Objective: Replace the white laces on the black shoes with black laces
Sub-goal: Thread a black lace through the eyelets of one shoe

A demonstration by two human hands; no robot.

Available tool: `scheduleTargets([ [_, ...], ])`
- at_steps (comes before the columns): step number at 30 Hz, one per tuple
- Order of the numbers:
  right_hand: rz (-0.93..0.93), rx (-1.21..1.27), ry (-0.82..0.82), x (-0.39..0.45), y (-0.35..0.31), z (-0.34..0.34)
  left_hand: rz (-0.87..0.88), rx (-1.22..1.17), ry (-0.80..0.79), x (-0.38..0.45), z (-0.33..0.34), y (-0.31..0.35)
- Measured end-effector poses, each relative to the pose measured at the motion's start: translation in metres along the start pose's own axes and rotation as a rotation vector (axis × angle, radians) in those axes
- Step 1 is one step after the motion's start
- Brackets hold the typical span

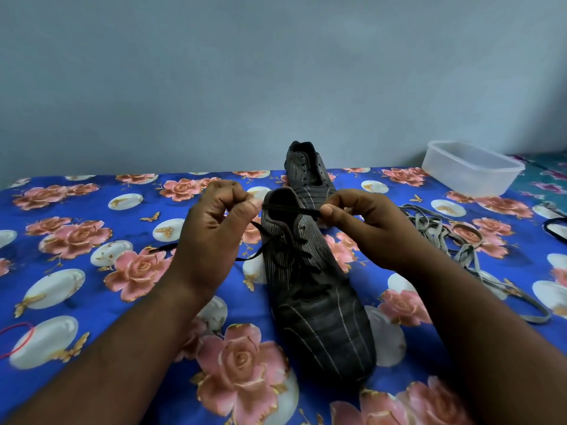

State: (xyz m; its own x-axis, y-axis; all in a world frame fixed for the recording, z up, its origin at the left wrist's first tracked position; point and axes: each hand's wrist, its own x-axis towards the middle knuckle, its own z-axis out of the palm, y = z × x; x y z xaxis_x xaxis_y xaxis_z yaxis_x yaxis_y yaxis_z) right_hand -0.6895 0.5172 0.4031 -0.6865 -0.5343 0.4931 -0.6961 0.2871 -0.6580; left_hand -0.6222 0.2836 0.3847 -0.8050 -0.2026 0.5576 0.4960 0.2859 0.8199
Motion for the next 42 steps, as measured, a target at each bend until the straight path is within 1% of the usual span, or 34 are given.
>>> scheduleTargets([
  [2,0.017,0.046,0.038,0.001,0.001,0.0,-0.012,0.064,-0.005,0.0,0.0,-0.004],
  [4,0.013,0.044,0.046,0.001,0.0,0.003,-0.001,0.206,-0.035,-0.003,0.004,-0.003],
  [6,-0.015,0.017,0.013,0.0,-0.003,0.006,0.054,0.338,-0.071,-0.007,0.008,0.0],
  [9,-0.068,0.042,-0.043,-0.002,-0.011,0.011,0.172,0.401,-0.164,-0.009,0.012,0.003],
  [11,-0.086,0.06,-0.06,-0.002,-0.015,0.013,0.206,0.437,-0.192,-0.01,0.014,0.004],
  [14,-0.079,0.095,-0.067,-0.002,-0.017,0.012,0.199,0.443,-0.163,-0.011,0.013,0.003],
  [17,-0.048,0.114,-0.059,-0.002,-0.015,0.011,0.185,0.411,-0.1,-0.008,0.011,0.005],
  [22,-0.019,0.07,-0.022,-0.001,-0.007,0.01,0.11,0.39,0.013,-0.005,0.008,0.001],
  [26,-0.041,0.065,-0.016,-0.002,-0.01,0.014,0.098,0.421,-0.011,-0.007,0.011,0.0],
  [29,-0.064,0.031,-0.031,-0.002,-0.012,0.015,0.158,0.448,-0.098,-0.009,0.014,0.0],
  [31,-0.067,0.028,-0.038,-0.002,-0.013,0.014,0.206,0.487,-0.127,-0.01,0.016,-0.001],
  [36,-0.036,0.061,0.0,-0.002,-0.013,0.012,0.2,0.494,-0.053,-0.01,0.016,0.0],
  [39,-0.027,0.051,0.027,-0.001,-0.01,0.012,0.168,0.479,-0.039,-0.01,0.016,0.0],
  [42,-0.022,0.048,0.006,-0.002,-0.01,0.013,0.181,0.472,-0.053,-0.011,0.019,0.0],
])
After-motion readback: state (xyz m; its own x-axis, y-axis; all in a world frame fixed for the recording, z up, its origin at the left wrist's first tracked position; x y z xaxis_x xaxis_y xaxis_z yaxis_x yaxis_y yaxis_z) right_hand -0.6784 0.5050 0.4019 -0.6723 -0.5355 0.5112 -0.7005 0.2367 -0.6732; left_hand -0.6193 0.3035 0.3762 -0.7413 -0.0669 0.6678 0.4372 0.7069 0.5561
